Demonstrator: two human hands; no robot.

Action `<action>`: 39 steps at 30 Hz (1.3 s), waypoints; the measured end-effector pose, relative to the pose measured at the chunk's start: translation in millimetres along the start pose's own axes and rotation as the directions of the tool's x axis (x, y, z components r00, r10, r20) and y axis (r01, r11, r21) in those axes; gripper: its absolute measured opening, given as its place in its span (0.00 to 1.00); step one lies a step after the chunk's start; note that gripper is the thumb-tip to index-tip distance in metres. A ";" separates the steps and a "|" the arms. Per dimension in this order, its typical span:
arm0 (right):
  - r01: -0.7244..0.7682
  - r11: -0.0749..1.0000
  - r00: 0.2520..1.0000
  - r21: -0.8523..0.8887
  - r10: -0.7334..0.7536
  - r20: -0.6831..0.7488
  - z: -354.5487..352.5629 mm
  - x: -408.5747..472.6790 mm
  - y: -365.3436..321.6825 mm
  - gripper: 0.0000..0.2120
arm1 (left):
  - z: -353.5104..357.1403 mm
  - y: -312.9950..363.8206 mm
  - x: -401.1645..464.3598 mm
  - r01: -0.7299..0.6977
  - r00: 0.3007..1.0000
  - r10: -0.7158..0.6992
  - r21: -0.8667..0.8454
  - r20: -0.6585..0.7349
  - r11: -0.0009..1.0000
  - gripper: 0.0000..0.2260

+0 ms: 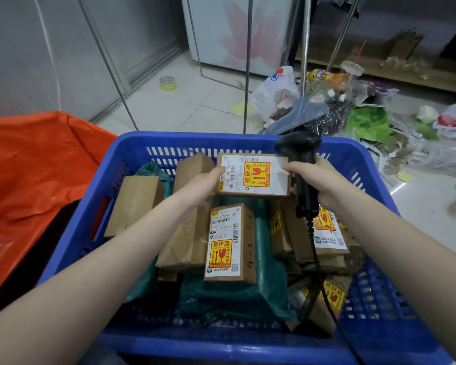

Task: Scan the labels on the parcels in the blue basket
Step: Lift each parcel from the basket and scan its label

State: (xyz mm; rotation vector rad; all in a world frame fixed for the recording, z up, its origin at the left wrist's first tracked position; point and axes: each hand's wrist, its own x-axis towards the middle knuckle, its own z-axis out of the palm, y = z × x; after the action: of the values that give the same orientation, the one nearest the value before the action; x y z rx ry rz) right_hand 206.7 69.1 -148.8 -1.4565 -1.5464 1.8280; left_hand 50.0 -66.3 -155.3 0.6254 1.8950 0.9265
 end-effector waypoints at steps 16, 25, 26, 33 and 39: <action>-0.021 1.000 0.991 -0.007 0.022 0.129 3.1 3.4 -0.6 0.19 | 6.4 -6.0 9.9 0.037 0.999 -0.037 0.083 -0.003 0.996 0.29; 0.199 0.980 0.980 0.014 -0.199 0.011 -21.5 -51.3 -33.4 0.09 | 5.7 26.7 -32.3 -0.216 0.963 0.226 0.085 -0.144 0.973 0.23; 0.238 0.971 0.971 -0.013 -0.238 -0.019 -27.0 -59.4 -35.3 0.09 | 7.8 29.3 -37.8 -0.240 0.955 0.257 0.124 -0.151 0.963 0.27; 0.387 0.892 0.881 -0.234 -0.433 -0.193 -91.2 -110.5 -40.7 0.17 | 37.6 54.3 -74.0 -0.424 0.869 0.486 0.372 -0.089 0.826 0.27; 0.344 0.895 0.874 -0.283 -0.416 -0.251 -162.2 -145.7 -15.9 0.17 | 100.4 75.6 -85.3 -0.559 0.796 0.605 0.349 -0.027 0.752 0.19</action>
State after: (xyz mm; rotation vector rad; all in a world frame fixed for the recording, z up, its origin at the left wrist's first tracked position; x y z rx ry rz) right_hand 398.8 47.3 -46.9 -1.3274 -1.7714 1.1670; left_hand 182.0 -49.1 -82.0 1.4562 2.0294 1.0649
